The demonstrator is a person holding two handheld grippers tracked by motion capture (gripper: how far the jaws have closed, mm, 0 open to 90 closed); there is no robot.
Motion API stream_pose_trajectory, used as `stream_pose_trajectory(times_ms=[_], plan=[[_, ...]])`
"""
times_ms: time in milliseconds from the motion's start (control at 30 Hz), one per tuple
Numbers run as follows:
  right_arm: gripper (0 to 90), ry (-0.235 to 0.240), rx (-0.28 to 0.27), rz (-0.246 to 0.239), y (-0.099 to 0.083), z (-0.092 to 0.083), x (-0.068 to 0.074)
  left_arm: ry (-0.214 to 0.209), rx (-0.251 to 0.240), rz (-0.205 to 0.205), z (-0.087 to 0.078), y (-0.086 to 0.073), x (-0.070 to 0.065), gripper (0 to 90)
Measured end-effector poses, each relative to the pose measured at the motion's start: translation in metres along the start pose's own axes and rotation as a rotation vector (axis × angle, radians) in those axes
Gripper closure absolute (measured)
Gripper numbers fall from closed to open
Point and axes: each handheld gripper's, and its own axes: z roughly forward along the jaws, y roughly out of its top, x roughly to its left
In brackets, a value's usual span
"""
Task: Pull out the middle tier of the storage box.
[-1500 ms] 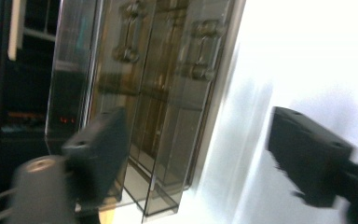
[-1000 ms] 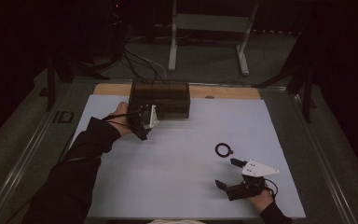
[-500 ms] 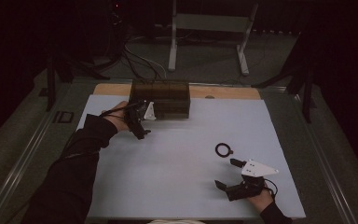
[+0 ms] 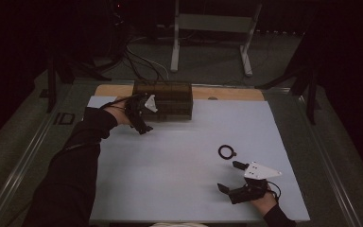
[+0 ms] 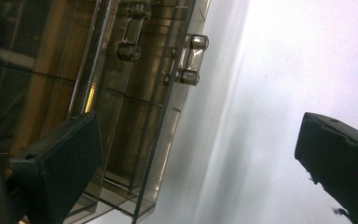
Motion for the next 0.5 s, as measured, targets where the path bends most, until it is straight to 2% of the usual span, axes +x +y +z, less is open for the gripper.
stream_pose_trajectory(times_ms=[33, 67, 100, 133, 167, 200, 267, 367, 500], plan=[[0.0, 0.000, 0.000, 0.000, 0.0000, 0.0000, 0.0000, -0.013, 0.001, -0.005, 0.0000, 0.0003, 0.0015, 2.0], [0.0, 0.001, 0.000, 0.001, 0.0000, -0.0004, -0.0001, 0.000, -0.003, -0.003, 0.0001, 0.0001, 0.0038, 2.5], [0.0, 0.001, 0.000, 0.001, 0.0000, -0.0004, -0.0001, 0.000, -0.003, -0.003, 0.0001, 0.0001, 0.0038, 10.6], [0.0, 0.001, 0.000, 0.003, 0.0000, -0.0006, -0.0002, -0.004, -0.013, -0.003, -0.0006, -0.0003, 0.0052, 10.6], [0.0, 0.001, 0.000, 0.004, 0.0000, -0.0006, -0.0002, 0.002, -0.018, -0.008, -0.0005, -0.0004, 0.0061, 20.1], [0.0, 0.001, 0.000, 0.004, 0.0000, -0.0006, -0.0002, -0.010, -0.015, -0.012, 0.0002, -0.0004, 0.0070, 20.5], [0.0, 0.001, 0.000, 0.003, -0.0001, -0.0005, -0.0002, 0.006, -0.012, 0.016, 0.0011, -0.0009, 0.0057, 21.7], [0.0, 0.002, 0.000, 0.003, -0.0002, -0.0003, -0.0001, 0.027, 0.011, 0.067, 0.0042, -0.0014, 0.0041, 32.1], [0.0, 0.004, 0.000, 0.004, -0.0002, -0.0001, -0.0002, 0.032, 0.021, 0.096, 0.0080, -0.0010, 0.0067, 46.7]])
